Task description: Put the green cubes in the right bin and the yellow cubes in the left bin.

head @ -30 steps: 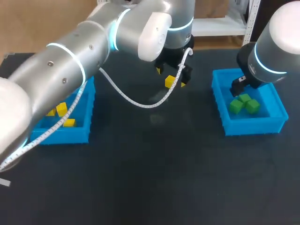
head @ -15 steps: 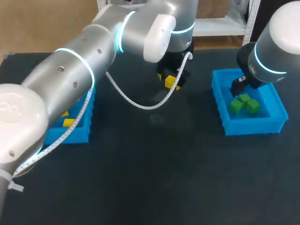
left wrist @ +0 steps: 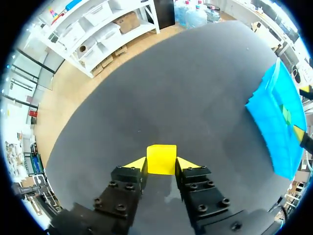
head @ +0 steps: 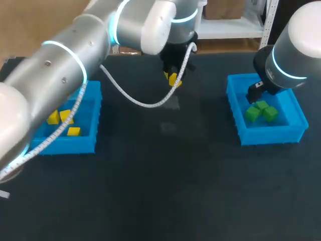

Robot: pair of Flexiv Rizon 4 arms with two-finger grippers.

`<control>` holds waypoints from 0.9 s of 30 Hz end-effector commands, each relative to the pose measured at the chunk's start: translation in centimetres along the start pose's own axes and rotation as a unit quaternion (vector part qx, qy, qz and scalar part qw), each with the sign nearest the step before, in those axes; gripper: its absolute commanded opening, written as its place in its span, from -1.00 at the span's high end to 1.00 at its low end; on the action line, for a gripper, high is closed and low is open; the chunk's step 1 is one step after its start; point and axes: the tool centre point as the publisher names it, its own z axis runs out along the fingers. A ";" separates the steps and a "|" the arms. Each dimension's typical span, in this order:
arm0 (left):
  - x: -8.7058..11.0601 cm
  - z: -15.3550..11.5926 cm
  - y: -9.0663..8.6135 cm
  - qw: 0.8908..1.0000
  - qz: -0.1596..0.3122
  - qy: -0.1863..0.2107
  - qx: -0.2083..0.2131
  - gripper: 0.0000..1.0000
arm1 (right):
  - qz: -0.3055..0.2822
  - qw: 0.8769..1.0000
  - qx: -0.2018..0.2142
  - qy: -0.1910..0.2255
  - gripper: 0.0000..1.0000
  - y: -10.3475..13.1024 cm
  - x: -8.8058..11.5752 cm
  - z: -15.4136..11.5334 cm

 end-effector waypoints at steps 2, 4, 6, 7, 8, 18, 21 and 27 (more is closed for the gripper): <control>3.8 -3.7 1.4 0.997 -0.002 -0.073 0.007 1.00 | 0.001 1.000 0.001 -0.002 -1.00 0.0 0.1 0.0; 4.2 -5.2 2.2 0.996 -0.008 -0.089 0.008 1.00 | 0.001 1.000 0.001 -0.002 -1.00 0.0 0.1 0.0; 4.5 -6.7 3.3 0.994 -0.016 -0.106 0.007 1.00 | 0.001 1.000 0.001 -0.002 -1.00 0.0 0.1 0.0; 4.8 -7.4 3.8 0.993 -0.019 -0.114 0.007 1.00 | 0.001 1.000 0.001 -0.002 -1.00 0.0 0.1 0.0; 5.0 -8.0 4.2 0.993 -0.022 -0.120 0.007 1.00 | 0.001 1.000 0.001 -0.002 -1.00 0.0 0.1 0.0; 11.4 -13.2 11.1 0.983 -0.092 -0.156 -0.003 1.00 | 0.001 1.000 0.001 -0.002 -1.00 0.0 0.1 0.0; 14.4 -13.7 13.0 0.983 -0.115 -0.146 -0.009 1.00 | 0.001 1.000 0.001 -0.002 -1.00 0.0 0.1 0.0; 20.8 -13.4 15.8 0.978 -0.168 -0.119 -0.010 1.00 | 0.001 1.000 0.001 -0.002 -1.00 0.0 0.1 0.0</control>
